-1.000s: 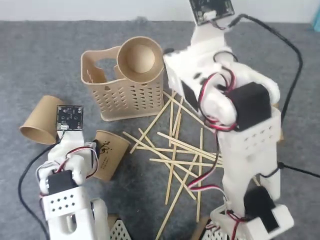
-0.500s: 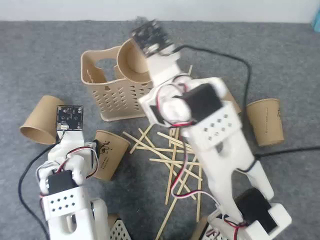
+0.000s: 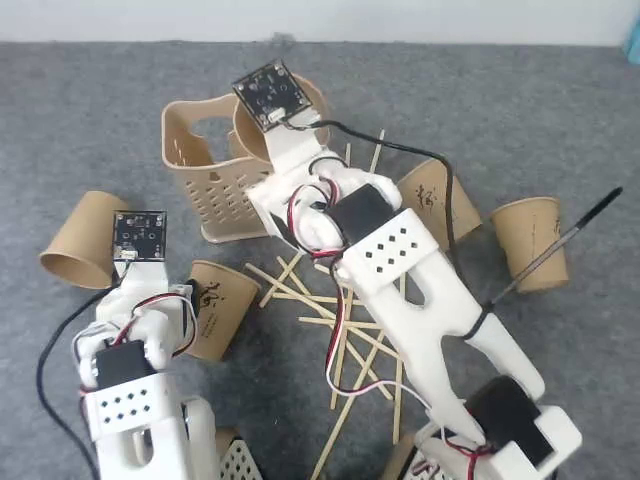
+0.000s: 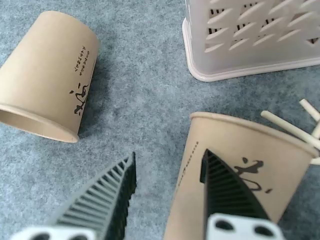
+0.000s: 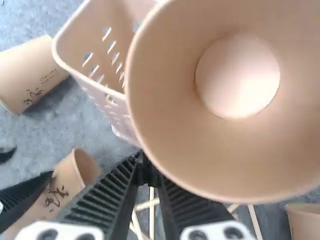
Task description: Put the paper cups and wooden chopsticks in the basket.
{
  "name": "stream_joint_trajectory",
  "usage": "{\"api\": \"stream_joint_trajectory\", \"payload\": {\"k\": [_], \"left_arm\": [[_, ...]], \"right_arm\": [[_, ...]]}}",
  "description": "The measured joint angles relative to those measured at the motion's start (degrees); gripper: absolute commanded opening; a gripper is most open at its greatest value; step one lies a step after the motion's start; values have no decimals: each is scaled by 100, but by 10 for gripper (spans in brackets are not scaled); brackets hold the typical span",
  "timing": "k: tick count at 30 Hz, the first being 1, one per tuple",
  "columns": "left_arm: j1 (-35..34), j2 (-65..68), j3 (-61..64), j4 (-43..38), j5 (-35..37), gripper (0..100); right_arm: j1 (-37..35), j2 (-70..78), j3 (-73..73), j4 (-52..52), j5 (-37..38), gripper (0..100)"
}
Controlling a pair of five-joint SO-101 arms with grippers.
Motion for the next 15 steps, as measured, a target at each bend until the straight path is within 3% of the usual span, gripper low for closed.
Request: {"api": "stream_joint_trajectory", "payload": {"k": [15], "left_arm": [[0,0,0,0,0,208]], "right_arm": [[782,-686,-79,-580,0,7]]}}
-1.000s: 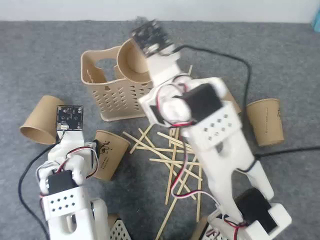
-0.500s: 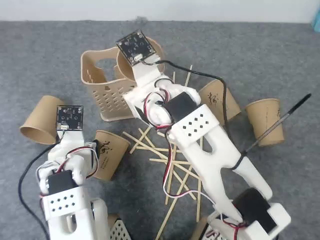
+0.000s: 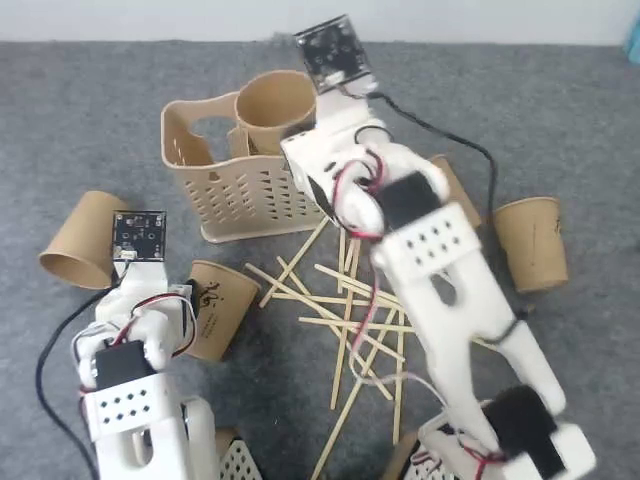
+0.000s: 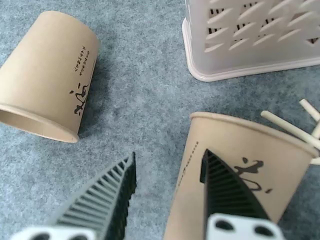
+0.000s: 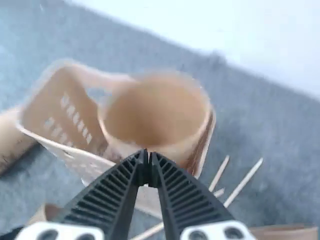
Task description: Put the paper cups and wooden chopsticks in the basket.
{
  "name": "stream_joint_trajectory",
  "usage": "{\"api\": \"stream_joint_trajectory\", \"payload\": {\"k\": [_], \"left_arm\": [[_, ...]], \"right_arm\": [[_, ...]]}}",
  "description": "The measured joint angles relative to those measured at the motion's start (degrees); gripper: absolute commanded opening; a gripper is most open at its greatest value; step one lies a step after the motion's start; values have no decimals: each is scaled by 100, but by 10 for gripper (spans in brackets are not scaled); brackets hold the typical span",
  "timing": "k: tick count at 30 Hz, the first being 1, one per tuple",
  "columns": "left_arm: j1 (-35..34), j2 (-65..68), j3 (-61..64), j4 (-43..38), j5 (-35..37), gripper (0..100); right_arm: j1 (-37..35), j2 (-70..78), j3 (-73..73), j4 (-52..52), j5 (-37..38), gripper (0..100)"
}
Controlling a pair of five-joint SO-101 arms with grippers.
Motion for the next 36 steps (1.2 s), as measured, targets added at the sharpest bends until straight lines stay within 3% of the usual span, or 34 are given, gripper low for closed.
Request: {"api": "stream_joint_trajectory", "payload": {"k": [4,11,14,16,22,28,32,36], "left_arm": [[0,0,0,0,0,208],[0,0,0,0,0,208],[0,0,0,0,0,207],[0,0,0,0,0,207],[0,0,0,0,0,207],[0,0,0,0,0,207],[-18,0,0,0,0,207],[-475,62,-79,97,0,207]], "right_arm": [[9,-747,0,352,0,7],[264,-1952,0,3429,0,7],[765,-2207,202,4642,9,7],[1231,-2295,809,4809,9,7],[2848,-2295,3648,3938,1029,7],[4281,-2295,4923,2927,1776,7],[4607,-2295,5846,1987,1785,7],[4642,-2295,6523,976,1679,7]]}}
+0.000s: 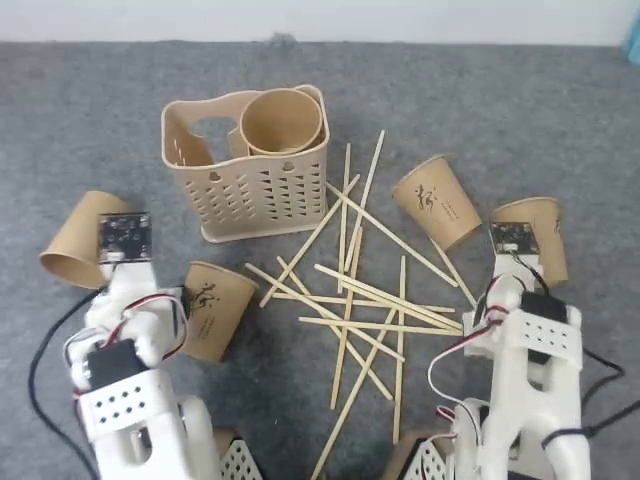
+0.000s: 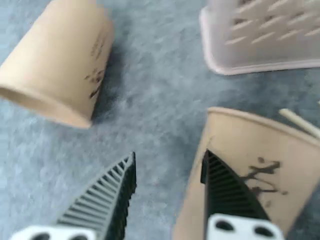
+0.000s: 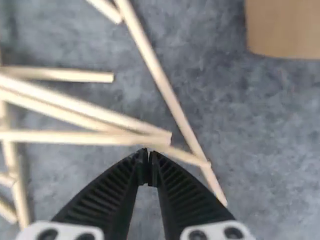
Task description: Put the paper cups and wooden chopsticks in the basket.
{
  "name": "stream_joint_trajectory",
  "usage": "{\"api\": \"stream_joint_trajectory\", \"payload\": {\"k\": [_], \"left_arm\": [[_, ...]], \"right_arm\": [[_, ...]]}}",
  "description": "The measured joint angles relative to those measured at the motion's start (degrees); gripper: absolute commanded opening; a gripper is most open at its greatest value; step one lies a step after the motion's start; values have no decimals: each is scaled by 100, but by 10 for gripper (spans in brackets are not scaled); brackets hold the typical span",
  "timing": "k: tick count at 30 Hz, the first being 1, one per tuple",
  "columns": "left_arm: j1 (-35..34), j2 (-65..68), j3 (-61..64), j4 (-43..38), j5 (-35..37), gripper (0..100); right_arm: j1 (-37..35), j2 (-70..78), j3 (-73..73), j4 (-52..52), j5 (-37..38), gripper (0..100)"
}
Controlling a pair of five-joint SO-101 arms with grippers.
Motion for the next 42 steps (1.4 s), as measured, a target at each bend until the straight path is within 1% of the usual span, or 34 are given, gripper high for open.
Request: {"api": "stream_joint_trajectory", "payload": {"k": [3,5,8,10,15,21,25,28,31,37,42], "left_arm": [[-501,9,-193,211,-18,207],[-844,9,-334,325,-26,207],[-1371,9,-457,325,-35,207],[-1618,9,-475,132,-35,207],[-1899,9,-475,-571,-70,207],[-1899,9,-475,-1240,-123,209],[-1741,149,-404,-1846,334,210],[-1565,589,-396,-1978,563,210],[-1415,1152,-396,-2119,615,210],[-1415,2330,-396,-3077,615,210],[-1371,3077,-431,-3657,615,210]], "right_arm": [[114,-97,158,-114,9,7],[105,-202,299,-141,141,7],[97,-343,387,-149,316,7],[97,-422,387,-149,369,7],[97,-580,484,-149,404,7],[114,-703,484,-123,501,7],[123,-844,484,26,826,7],[158,-985,598,26,870,7],[141,-1196,686,26,897,7],[149,-1776,976,44,923,7],[141,-2374,1160,185,941,7]]}}
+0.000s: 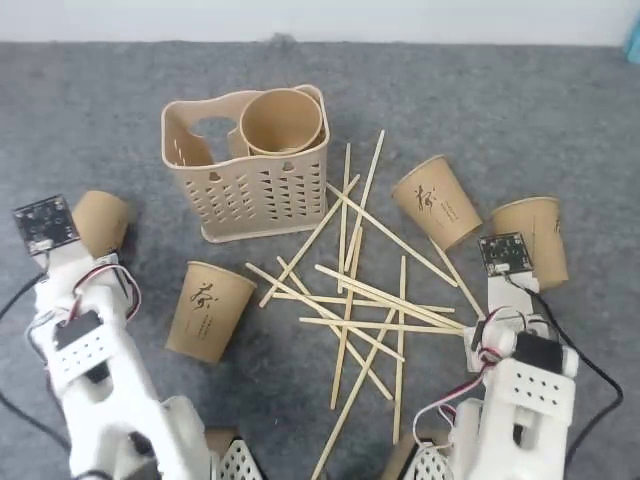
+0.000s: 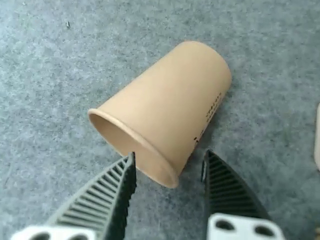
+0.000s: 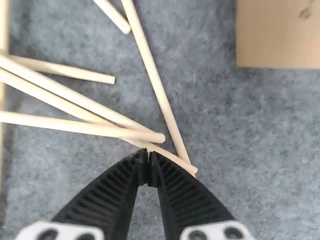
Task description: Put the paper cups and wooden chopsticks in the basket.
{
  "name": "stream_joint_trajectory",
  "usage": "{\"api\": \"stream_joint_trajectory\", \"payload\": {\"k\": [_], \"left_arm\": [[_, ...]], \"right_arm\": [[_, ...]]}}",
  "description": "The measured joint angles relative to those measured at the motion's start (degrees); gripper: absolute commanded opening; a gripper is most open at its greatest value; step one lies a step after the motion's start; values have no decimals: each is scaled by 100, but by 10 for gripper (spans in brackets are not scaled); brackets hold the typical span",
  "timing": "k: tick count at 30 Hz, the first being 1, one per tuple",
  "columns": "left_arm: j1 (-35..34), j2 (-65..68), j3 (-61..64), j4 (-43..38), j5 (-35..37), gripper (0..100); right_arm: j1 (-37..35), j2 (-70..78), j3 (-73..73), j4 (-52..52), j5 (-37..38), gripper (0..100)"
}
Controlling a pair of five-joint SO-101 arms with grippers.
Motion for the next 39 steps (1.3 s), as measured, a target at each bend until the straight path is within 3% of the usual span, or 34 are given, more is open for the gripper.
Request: {"api": "stream_joint_trajectory", "payload": {"k": [10,15,19,39], "left_arm": [[202,1846,-1002,-624,53,201],[246,2699,-1591,-651,149,1],[246,2804,-1969,-475,651,11],[343,2804,-5635,4782,967,11]], "right_arm": [[0,-1152,369,193,0,7],[9,-1565,492,343,193,7],[0,-1829,615,378,220,7],[0,-2127,624,484,220,7]]}}
